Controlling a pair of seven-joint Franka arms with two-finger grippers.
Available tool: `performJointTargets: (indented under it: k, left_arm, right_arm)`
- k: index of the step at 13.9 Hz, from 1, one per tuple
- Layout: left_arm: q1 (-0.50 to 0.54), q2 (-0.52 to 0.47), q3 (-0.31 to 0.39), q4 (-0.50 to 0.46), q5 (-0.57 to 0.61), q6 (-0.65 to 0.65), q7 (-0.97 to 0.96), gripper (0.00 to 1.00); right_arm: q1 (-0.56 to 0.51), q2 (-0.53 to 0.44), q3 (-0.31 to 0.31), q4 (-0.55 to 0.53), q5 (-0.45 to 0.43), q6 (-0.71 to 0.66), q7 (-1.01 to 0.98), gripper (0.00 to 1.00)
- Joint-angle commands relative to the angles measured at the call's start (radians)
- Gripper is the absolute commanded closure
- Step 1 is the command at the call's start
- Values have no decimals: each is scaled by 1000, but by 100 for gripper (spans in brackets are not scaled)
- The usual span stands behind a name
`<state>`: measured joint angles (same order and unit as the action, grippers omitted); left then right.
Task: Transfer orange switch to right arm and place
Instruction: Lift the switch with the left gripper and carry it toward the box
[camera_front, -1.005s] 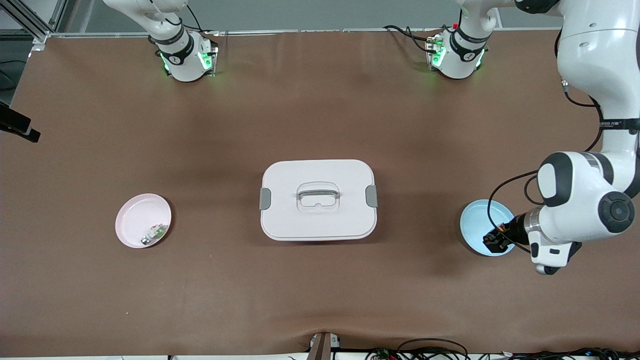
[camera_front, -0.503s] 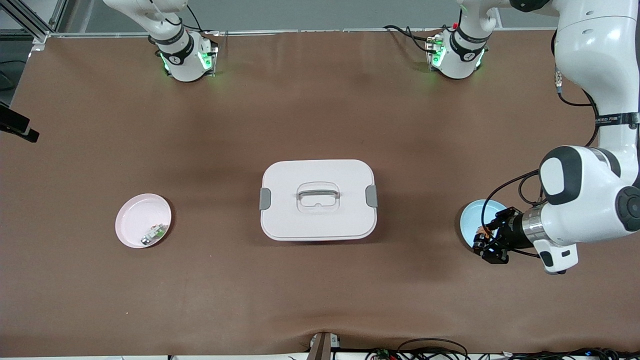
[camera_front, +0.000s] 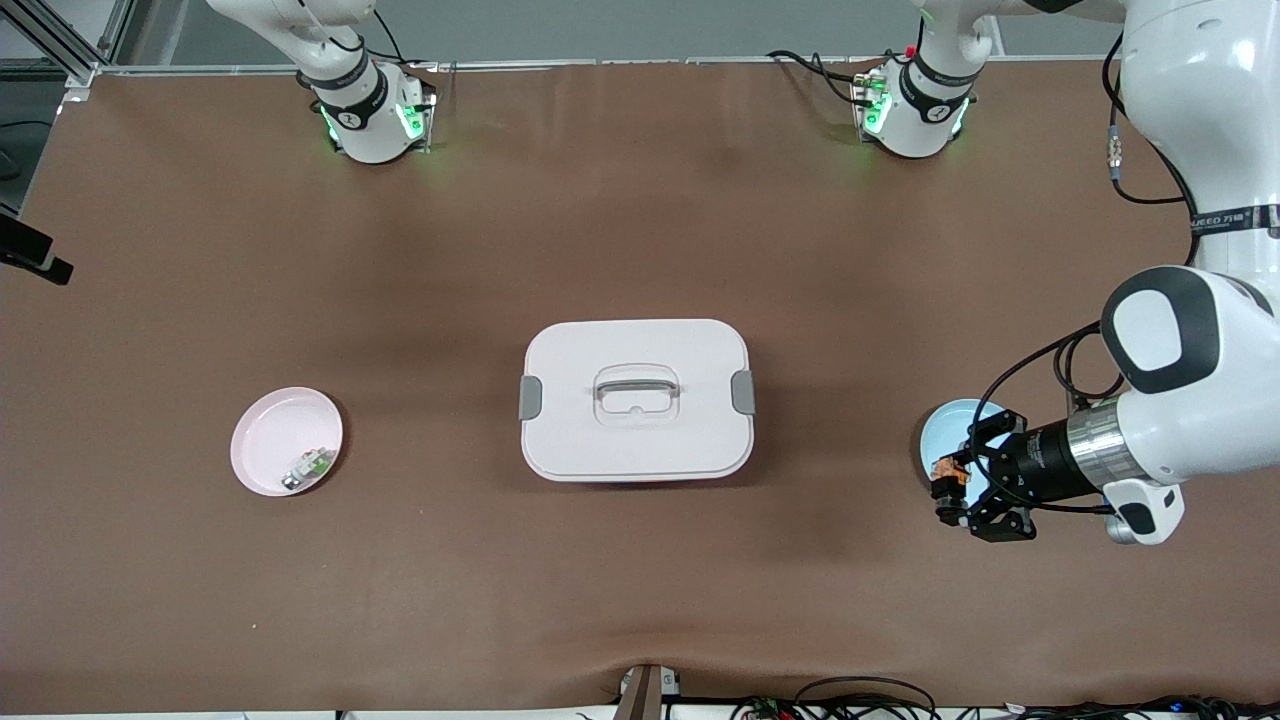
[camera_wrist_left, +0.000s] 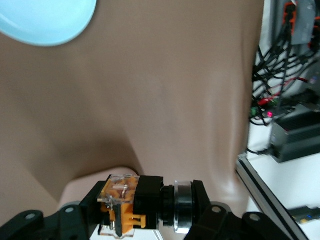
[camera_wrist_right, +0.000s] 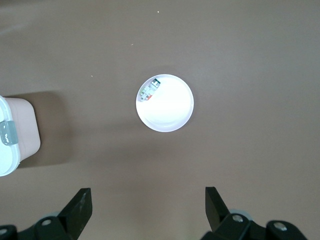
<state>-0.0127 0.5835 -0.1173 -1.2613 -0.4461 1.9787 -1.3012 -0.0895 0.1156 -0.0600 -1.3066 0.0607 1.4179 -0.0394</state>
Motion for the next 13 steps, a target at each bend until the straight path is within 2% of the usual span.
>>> performJointTargets:
  k: [1, 5, 8, 11, 13]
  left_arm:
    - [-28, -47, -1, -12, -45, 51, -91, 68]
    - [-85, -91, -16, -13, -66, 78, -202, 68]
    - [-148, -114, -22, -13, -124, 78, -253, 68]
    - [-238, -142, -21, -16, -161, 126, -338, 68]
    - [-338, -152, -6, -21, -160, 199, -427, 68]
  right_arm:
    - [-30, -2, 14, 6, 13, -3, -10, 0]
    - [-21, 4, 22, 4, 24, 3, -7, 0]
    - [-45, 18, 16, 1, 152, -8, -10, 0]
    - [-36, 21, 22, -2, 178, -36, -135, 0]
    - [-44, 19, 17, -6, 334, -112, -163, 0]
